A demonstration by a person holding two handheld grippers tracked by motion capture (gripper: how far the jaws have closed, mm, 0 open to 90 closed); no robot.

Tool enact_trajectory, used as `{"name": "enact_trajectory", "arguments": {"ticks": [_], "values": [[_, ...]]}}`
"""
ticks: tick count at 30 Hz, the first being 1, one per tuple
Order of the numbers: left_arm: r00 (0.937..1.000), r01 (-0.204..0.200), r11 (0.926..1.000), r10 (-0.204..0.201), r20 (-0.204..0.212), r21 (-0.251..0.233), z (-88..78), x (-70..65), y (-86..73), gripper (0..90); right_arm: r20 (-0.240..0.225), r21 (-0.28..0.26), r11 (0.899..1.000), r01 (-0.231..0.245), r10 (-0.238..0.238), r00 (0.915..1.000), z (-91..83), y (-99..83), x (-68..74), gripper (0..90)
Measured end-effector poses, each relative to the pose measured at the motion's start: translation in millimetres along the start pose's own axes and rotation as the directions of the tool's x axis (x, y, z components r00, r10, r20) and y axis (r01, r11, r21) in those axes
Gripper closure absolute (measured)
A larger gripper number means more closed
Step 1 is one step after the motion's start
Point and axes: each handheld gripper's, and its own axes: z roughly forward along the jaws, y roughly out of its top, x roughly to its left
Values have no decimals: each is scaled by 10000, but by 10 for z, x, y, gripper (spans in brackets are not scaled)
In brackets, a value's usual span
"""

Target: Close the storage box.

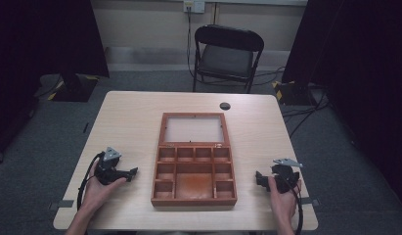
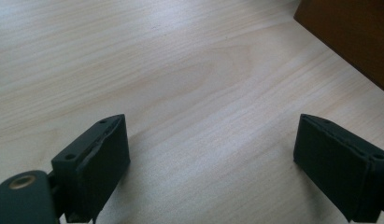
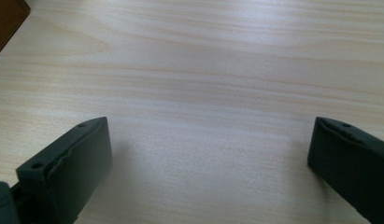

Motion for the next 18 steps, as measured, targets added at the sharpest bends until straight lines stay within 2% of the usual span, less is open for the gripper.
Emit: {"name": "enact_trajectory", "arguments": {"ticks": [3,8,9,11,12,13,15,16,18], "values": [[10000,-91,9999,91,-21,142,-19,5,3,113,98,5,10000,-96,96,9999,-6,-6,6,0],[10000,3,9998,-4,66,198,-41,-15,5,157,205,4,9997,-238,238,9995,-14,-11,22,0],[10000,-26,9997,24,94,241,-48,-15,12,165,153,39,9997,-220,220,9996,-18,-5,20,16],[9995,-97,9998,92,287,176,-50,-20,19,199,103,-69,9999,-159,160,9998,-32,11,21,130],[9998,3,9998,-6,180,194,-42,-25,31,201,-95,-121,9994,-319,317,9995,-54,54,31,170],[9998,3,9998,-6,180,194,-42,-25,31,201,-294,-155,9994,-295,290,9991,-57,78,42,118],[9999,42,9998,-44,152,178,-33,-32,64,202,-470,-162,9995,-266,258,9986,-59,104,61,127],[9999,3,9999,-5,132,159,-42,-34,89,202,-671,-193,9997,-160,147,9976,-59,127,78,174],[9997,152,9999,-151,198,-10,-56,-55,124,202,-906,-58,9998,-168,162,9958,-40,163,116,131]]}}
